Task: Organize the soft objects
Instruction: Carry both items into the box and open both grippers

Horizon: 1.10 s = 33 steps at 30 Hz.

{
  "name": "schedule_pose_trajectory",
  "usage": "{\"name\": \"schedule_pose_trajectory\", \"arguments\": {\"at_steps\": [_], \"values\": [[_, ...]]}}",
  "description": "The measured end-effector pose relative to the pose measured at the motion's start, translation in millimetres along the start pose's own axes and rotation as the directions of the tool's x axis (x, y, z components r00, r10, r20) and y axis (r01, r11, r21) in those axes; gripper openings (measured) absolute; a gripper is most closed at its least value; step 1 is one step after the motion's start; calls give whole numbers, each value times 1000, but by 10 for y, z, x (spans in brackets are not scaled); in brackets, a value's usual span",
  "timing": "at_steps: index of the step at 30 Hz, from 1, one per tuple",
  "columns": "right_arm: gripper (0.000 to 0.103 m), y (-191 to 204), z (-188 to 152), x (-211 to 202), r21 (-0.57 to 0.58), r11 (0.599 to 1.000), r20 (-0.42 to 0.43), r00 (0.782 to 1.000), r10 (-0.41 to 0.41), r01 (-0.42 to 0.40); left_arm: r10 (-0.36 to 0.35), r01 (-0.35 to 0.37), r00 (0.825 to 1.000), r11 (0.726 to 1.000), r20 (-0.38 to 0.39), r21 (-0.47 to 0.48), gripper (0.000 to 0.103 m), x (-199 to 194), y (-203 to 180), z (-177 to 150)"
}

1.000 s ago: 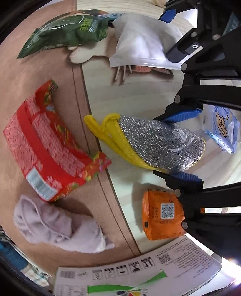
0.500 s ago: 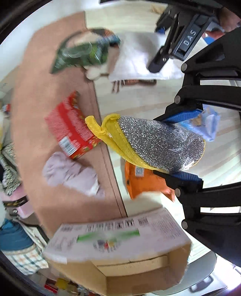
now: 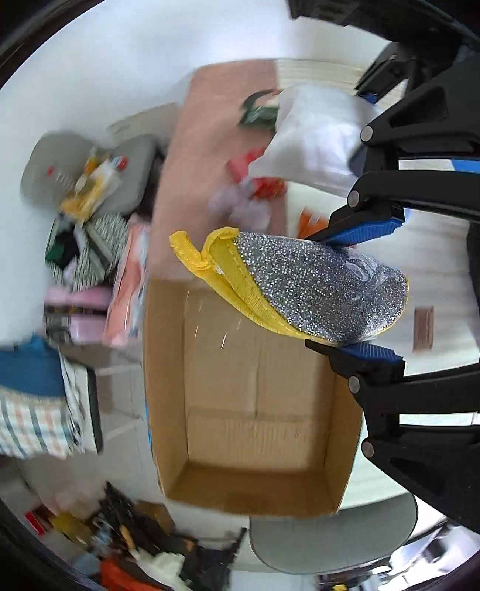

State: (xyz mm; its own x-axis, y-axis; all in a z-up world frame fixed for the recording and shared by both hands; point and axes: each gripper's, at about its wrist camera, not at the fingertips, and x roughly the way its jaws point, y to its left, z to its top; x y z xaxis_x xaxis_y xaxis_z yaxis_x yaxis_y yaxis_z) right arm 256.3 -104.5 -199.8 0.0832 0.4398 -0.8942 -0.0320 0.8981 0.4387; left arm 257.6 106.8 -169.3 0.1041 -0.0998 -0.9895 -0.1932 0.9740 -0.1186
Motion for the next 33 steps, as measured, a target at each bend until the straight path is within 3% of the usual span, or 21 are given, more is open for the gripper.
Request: {"name": "schedule_pose_trajectory", "arguments": {"at_steps": [6, 10, 17, 24, 25, 29, 31, 32, 33], "values": [[73, 903, 351, 731, -35, 999, -54, 998, -40, 38, -61, 46, 993, 990, -105, -135, 43, 455, 877, 507], [73, 1238, 577, 1369, -30, 994, -98, 990, -105, 103, -126, 89, 974, 977, -188, -194, 43, 913, 1294, 804], [73, 1315, 797, 2159, -34, 979, -158, 966, -203, 200, -154, 101, 941, 977, -300, -186, 43, 1585, 1461, 1103], [75, 1195, 892, 2476, -32, 967, -182, 950, -253, 251, -157, 104, 917, 982, -367, -160, 45, 1945, 1393, 1154], [79, 1195, 903, 2487, -36, 966, -184, 949, -257, 254, -159, 104, 916, 981, -368, -165, 47, 1943, 1384, 1146], [91, 1226, 896, 2445, -49, 962, -198, 941, -274, 270, -82, 45, 943, 992, -323, -120, 85, 1753, 1352, 1125], [96, 1291, 870, 2376, -68, 961, -196, 941, -277, 269, -45, 19, 956, 996, -290, -92, 87, 1588, 1328, 1110], [103, 1323, 857, 2338, -86, 954, -192, 935, -298, 287, -29, 6, 962, 996, -270, -85, 88, 1476, 1334, 1092], [103, 1370, 834, 2270, -107, 945, -178, 930, -323, 308, -19, -1, 968, 997, -250, -81, 91, 1380, 1338, 1075]]}}
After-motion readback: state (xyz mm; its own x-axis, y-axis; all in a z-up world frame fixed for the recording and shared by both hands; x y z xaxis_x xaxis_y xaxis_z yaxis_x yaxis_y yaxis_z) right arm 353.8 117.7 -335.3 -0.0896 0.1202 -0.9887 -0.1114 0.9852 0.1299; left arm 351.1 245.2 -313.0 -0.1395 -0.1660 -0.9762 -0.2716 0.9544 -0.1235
